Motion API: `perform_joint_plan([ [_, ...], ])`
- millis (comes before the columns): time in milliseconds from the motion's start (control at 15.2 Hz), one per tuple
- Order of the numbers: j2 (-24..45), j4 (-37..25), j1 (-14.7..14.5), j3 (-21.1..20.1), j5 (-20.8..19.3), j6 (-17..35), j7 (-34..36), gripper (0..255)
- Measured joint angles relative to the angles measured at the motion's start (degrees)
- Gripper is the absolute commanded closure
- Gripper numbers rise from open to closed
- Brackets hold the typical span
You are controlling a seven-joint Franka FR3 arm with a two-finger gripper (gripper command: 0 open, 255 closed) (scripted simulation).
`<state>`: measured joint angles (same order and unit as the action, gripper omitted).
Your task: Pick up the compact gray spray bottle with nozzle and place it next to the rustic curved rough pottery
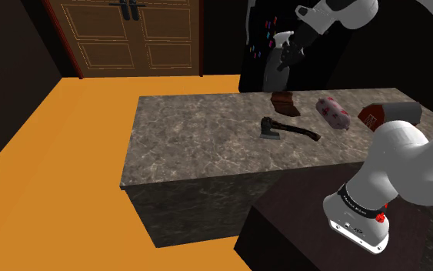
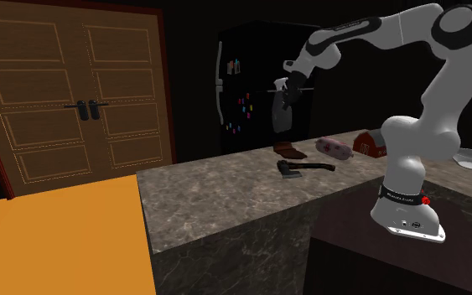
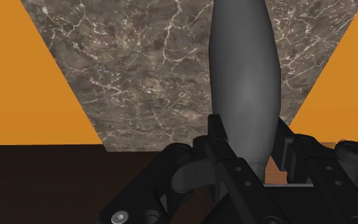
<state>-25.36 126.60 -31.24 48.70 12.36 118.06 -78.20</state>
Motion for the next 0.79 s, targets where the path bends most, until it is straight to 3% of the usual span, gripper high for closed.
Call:
perform_joint_plan([
  [528, 8.5, -7.4, -4.5, 16.8, 4.8, -5.0, -14.4, 255],
  [660, 14.3, -10.8, -9.7, 25.9, 9.4, -7.3, -20.3, 255],
  [726, 17.2, -11.8, -15.2, 33.3, 12.1, -8.5, -23.1, 255],
  [792, 16.9, -14.0, -22.6, 41.6, 11.8, -9.4, -23.8, 255],
])
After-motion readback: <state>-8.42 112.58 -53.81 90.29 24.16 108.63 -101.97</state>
